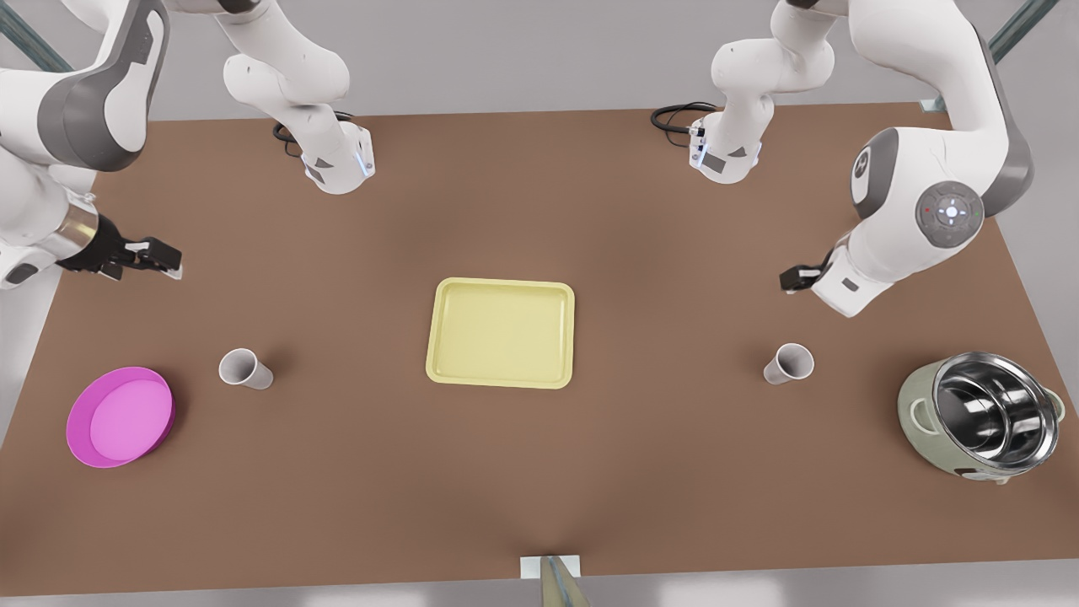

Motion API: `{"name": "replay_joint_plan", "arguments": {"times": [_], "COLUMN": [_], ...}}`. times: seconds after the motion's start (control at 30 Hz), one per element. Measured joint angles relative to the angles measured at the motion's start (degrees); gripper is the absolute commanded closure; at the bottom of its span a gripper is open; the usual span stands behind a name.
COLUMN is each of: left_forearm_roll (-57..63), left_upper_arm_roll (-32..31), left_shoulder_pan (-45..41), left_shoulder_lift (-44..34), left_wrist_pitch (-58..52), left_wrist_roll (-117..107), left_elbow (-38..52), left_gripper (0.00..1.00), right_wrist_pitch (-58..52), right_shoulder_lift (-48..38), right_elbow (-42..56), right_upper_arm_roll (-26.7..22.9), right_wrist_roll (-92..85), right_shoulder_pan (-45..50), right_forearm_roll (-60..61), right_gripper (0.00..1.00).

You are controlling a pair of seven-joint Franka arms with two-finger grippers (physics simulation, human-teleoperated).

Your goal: Use both arms to respectively pick up the white IKEA cups from the middle-left and middle-right positions, then place the white IKEA cups onto the middle-middle tray, ensuring that the cups remain upright and do not tip over

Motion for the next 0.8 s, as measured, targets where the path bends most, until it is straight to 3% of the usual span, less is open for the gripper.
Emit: {"name": "replay_joint_plan", "arguments": {"times": [0.13,0.33,0.8], "left_forearm_roll": [-0.3,-2.0,-3.5], "left_upper_arm_roll": [1.8,4.1,5.6], "left_shoulder_pan": [0.1,7.5,8.5], "left_shoulder_lift": [6.2,17.4,19.7], "left_wrist_pitch": [2.1,11.3,29.2], "left_wrist_roll": [-0.8,1.8,6.9], "left_elbow": [4.0,4.7,-12.7], "left_gripper": [0.0,0.0,0.0], "right_wrist_pitch": [1.0,2.3,11.8], "right_shoulder_lift": [0.8,7.4,20.1], "right_elbow": [-0.2,-0.2,-1.2], "right_upper_arm_roll": [-0.1,-0.5,-0.6], "right_wrist_roll": [-1.3,-2.9,-6.1], "right_shoulder_pan": [1.8,1.1,-3.8], "right_forearm_roll": [-0.1,-0.7,-0.3], "right_gripper": [0.0,0.0,0.0]}}
